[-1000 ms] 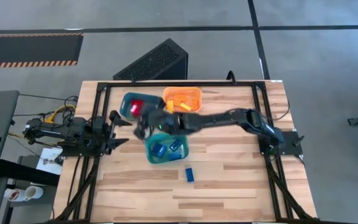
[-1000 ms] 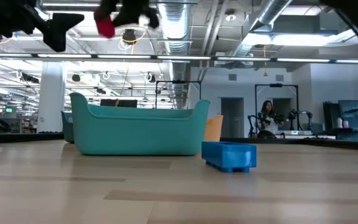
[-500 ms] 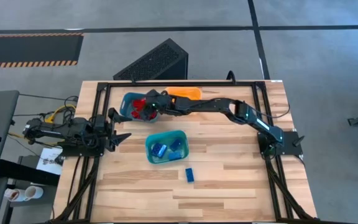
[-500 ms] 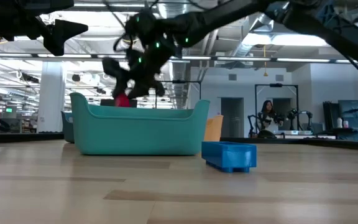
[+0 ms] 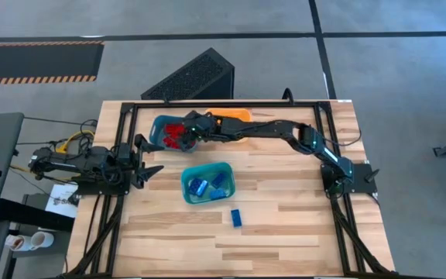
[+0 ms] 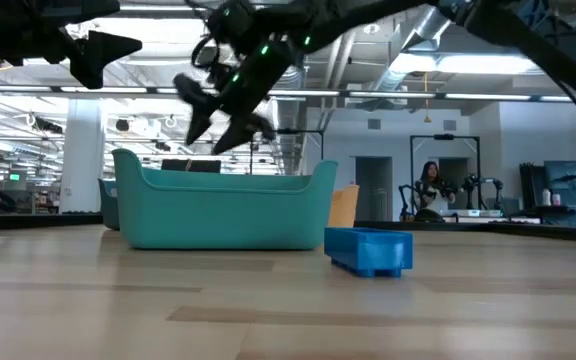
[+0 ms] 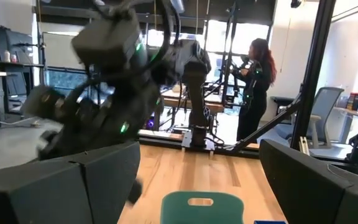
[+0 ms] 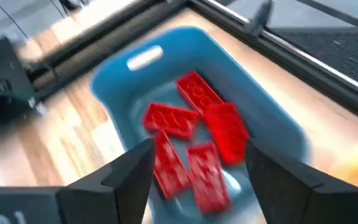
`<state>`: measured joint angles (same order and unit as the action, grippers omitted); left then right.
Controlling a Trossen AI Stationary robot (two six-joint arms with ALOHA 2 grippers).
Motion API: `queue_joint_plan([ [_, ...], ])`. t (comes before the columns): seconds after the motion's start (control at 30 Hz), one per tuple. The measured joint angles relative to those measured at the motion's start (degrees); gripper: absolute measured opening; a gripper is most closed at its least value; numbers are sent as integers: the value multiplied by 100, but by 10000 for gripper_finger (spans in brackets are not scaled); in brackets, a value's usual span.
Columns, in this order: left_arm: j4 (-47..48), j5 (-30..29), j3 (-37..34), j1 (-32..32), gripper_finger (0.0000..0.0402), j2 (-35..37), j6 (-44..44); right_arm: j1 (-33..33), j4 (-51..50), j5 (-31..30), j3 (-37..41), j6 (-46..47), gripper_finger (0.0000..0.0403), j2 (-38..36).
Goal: Sort & place blocks by color
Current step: Put the blue game piece into the green bin
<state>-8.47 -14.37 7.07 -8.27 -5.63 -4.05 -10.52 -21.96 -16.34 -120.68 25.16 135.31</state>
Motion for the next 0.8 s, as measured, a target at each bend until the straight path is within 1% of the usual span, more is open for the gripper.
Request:
queue_joint_plan([
  [0.13,-2,216,0,0,320,0,-90,143,-888,-116,2,-25,263,-534],
  [0.2,-13,388,0,0,320,0,-162,407,-1424,-501,1,-184,255,-851],
  [0.23,-25,453,0,0,320,0,-216,590,-1659,-835,-4,-277,249,-1005],
  [0.33,-40,647,0,0,320,-28,-428,1268,-2421,-2360,-4,-169,229,-1347],
  [0.37,-54,714,0,0,320,-59,-480,1476,-2667,-2709,-2,-76,222,-1435],
  [0.4,-59,804,0,0,320,-104,-538,1649,-2871,-2894,0,17,214,-1509],
  [0.5,-268,1029,0,-17,320,-419,-704,2053,-3345,-3042,-4,473,189,-1690],
  [0.6,-685,1168,0,-172,320,-973,-830,2422,-3928,-3187,-2,1072,163,-1756],
  [0.67,-1146,1167,0,-348,320,-1451,-865,2641,-4231,-3265,-1,1518,147,-1781],
  [0.8,-2284,1099,0,-733,320,-2539,-752,3085,-4798,-3645,-4,2169,118,-1928],
])
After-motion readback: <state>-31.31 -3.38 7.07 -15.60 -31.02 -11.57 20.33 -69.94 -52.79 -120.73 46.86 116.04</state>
